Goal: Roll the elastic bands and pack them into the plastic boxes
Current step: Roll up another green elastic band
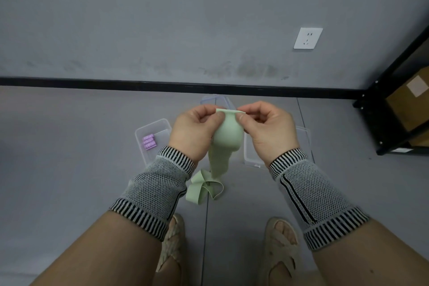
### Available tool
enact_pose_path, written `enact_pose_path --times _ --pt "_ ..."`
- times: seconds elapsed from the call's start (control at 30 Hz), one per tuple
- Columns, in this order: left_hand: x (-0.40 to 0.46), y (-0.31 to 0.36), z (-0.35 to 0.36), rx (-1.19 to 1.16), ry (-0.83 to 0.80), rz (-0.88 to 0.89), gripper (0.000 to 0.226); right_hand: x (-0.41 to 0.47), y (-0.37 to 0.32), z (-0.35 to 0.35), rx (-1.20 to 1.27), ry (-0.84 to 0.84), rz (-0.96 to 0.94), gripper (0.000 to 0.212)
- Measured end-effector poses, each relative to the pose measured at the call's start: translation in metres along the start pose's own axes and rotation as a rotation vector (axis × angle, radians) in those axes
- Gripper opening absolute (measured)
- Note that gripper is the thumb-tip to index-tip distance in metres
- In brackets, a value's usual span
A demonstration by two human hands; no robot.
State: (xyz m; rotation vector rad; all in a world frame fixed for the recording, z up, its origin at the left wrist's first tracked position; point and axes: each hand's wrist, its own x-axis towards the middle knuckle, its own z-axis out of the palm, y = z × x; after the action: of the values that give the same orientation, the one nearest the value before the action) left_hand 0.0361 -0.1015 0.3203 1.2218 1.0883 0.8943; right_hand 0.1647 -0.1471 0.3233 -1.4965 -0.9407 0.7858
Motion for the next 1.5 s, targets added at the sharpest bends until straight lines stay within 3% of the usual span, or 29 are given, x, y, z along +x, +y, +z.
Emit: enact_pose_path --times 0.2,0.57,0.8,1.2,1.5 --pt "0.0003 0.0001 0.0016 0.029 -0.018 -0.006 0.01 -0.0001 0.0003 -0.0009 0.026 -0.064 0.011 0.011" --pt "-0.0014 0.001 0.0047 -0.035 -0.077 -0.006 0.013 0.0 -0.0009 -0.0009 0.022 -0.026 0.006 0.019" --pt "0.0016 -0.0012 0.0043 0.067 -0.08 0.042 0.014 0.0021 0.0001 -0.0036 0.034 -0.03 -0.003 0.02" --pt "0.0029 0.001 0.0015 -0.024 -0.071 -0.063 0.001 0.0007 -0.0038 -0.0047 -0.015 -0.14 -0.07 0.017" --pt "0.0035 0.0032 0.0018 -0.027 -0.063 -0.197 0.014 -0.0006 0.0009 -0.0046 -0.158 -0.226 -0.141 0.027"
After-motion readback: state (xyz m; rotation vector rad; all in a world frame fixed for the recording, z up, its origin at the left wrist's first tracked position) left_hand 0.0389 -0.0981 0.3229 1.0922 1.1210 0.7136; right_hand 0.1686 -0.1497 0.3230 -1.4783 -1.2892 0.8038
